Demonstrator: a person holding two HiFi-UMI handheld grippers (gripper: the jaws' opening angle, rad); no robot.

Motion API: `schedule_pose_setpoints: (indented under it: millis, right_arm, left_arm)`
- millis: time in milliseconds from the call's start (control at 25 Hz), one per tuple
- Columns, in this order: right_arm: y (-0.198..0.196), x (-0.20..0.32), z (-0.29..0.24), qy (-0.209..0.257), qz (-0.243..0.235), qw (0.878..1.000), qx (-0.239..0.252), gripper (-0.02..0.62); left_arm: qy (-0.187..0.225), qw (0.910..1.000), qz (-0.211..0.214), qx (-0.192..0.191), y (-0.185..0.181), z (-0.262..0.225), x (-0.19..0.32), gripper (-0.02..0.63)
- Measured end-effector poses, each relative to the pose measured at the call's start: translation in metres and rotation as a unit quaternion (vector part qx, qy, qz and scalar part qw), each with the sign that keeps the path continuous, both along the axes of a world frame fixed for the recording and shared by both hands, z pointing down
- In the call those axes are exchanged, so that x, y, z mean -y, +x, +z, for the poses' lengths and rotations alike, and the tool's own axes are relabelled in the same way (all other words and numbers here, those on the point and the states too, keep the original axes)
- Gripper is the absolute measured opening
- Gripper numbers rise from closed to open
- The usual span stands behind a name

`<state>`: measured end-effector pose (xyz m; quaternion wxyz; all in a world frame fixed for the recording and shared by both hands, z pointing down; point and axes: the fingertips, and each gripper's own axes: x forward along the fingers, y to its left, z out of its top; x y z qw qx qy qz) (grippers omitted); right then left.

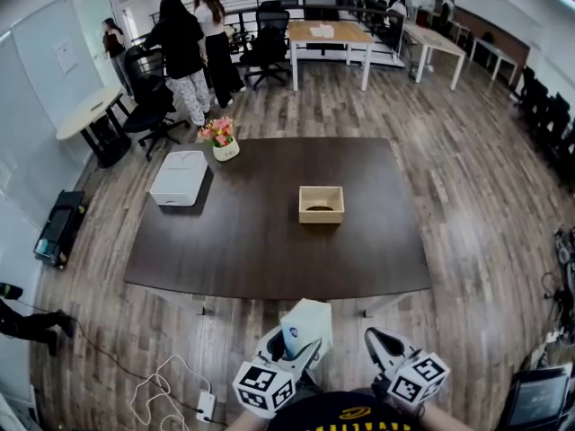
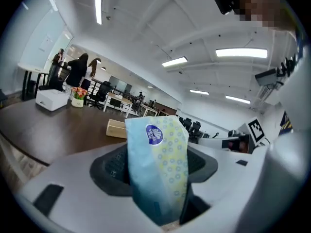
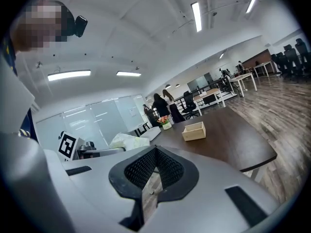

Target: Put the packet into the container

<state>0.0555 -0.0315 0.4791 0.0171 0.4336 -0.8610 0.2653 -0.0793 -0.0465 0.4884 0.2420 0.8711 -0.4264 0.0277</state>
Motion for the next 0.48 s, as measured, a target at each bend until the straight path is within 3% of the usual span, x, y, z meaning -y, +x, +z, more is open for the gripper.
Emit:
schedule_pose_setpoints:
  millis: [120,280,400,480]
  right_arm:
    - [-0.011,0.018,0.002,-0.006,-0.002,1.0,0.001,0.0]
    - [-0.015,0.047,0.006,-0.011,-0.001,1.0,0.006,0.0]
    - [-0.016,0.071,0.01,-0.02,0.0,1.0,0.019,0.0]
    - [-0.018,0.087,0.013,-0.022,-0.009,0.999,0.027,0.0]
  left_arm:
    - [0.028,0.9976,0.0,0.063,-0.012,-0.004,0.032,0.276]
    - [0.077,0.9877,-0.013,0.136,-0.023,-0.011,0.077,0.276]
    - [0.115,0.9721,-0.023,0.203,-0.027,-0.015,0.107,0.276]
    - [0.148,0.9549,-0.03,0.256,-0.027,-0.018,0.128,0.276]
